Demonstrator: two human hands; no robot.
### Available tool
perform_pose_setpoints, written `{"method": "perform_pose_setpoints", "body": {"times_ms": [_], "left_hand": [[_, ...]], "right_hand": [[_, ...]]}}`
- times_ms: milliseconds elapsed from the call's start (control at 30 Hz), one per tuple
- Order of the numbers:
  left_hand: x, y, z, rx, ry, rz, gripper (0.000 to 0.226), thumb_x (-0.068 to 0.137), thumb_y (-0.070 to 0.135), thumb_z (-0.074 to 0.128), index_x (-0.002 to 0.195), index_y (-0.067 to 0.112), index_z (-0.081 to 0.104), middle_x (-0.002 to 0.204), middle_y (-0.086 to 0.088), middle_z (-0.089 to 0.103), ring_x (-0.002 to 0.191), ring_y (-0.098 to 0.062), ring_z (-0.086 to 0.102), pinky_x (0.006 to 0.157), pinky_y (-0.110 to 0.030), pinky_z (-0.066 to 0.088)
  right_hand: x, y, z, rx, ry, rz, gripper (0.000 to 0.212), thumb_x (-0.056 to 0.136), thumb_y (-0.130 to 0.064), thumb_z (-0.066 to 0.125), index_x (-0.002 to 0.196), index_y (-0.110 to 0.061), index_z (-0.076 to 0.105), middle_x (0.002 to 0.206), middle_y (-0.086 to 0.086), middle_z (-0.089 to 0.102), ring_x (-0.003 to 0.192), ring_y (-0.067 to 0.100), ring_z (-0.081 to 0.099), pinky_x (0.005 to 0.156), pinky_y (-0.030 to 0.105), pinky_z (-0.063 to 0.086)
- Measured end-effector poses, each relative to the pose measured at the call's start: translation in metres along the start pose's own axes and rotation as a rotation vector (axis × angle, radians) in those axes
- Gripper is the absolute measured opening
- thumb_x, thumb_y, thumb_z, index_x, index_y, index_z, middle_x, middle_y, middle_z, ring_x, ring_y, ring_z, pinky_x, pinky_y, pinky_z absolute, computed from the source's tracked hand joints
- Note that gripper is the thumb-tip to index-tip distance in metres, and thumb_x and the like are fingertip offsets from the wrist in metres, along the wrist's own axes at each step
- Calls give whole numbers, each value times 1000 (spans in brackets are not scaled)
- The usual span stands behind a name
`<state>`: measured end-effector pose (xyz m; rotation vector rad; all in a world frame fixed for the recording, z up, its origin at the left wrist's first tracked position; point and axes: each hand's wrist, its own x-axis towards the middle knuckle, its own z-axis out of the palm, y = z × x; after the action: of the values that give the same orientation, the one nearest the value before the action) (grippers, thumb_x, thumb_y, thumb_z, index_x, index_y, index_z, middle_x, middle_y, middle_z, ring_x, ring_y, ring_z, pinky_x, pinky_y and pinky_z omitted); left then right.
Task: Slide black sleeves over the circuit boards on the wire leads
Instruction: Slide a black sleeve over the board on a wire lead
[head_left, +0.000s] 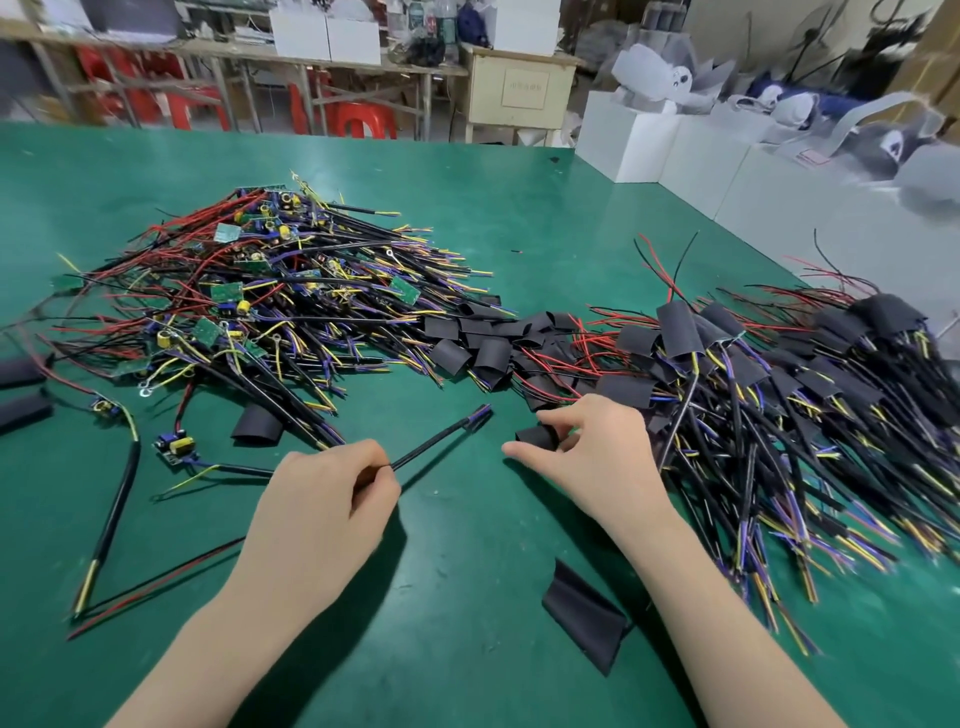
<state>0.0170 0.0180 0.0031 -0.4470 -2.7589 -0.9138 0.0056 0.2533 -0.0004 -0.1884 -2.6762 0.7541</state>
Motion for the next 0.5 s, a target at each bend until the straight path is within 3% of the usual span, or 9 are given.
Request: {"method": "perform_pose_setpoints", "body": {"times_ms": [67,167,233,267,333,433,500], "left_hand": [[0,-1,0,-26,-1,20,24,84,9,64,63,19,57,43,2,49,52,-19,50,55,-11,35],[1,-4,1,-60,-25,32,22,85,11,63,64,18,58,47,1,52,58,-18,50,56,-16,37],[2,-6,3,-84,-37,23,20,85,12,62,66,17,60,52,-2,54,60,-22,49,59,-25,39],[2,-6,3,-88,-36,22,19,85,12,62,66,17,60,52,-2,54,60,-23,48,59,-27,38],[2,-6,4,-87,-32,27,19,85,12,62,66,16,60,51,-3,52,59,-24,47,59,-27,37],[3,-6,4,-91,-32,34,20,85,12,62,66,16,60,51,-5,50,60,-24,46,58,-27,37],[3,-6,3,-93,-35,38,20,86,12,62,67,16,60,52,-4,51,60,-24,47,57,-27,37]], "right_hand": [[-1,0,-1,42,-11,15,52,59,-52,82,90,-10,75,69,0,63,65,18,61,72,33,51],[-1,1,-5,124,-34,30,50,61,-55,81,101,-27,75,57,-13,53,54,1,53,64,16,44],[-1,2,-6,91,-59,18,34,63,-55,80,86,-30,76,45,-15,45,49,0,47,54,9,34],[-1,3,-7,45,-55,-11,25,66,-54,79,71,-30,73,42,-13,42,49,2,46,51,11,32],[-1,5,-6,-67,-31,-74,34,70,-52,76,53,-27,60,44,-8,42,52,9,44,48,17,28],[1,5,-3,-122,-23,-86,37,70,-52,75,70,-15,72,61,0,57,63,21,53,57,30,43],[2,8,-3,-112,-54,-95,42,72,-49,74,84,-8,72,75,4,58,67,21,56,66,32,48]]}}
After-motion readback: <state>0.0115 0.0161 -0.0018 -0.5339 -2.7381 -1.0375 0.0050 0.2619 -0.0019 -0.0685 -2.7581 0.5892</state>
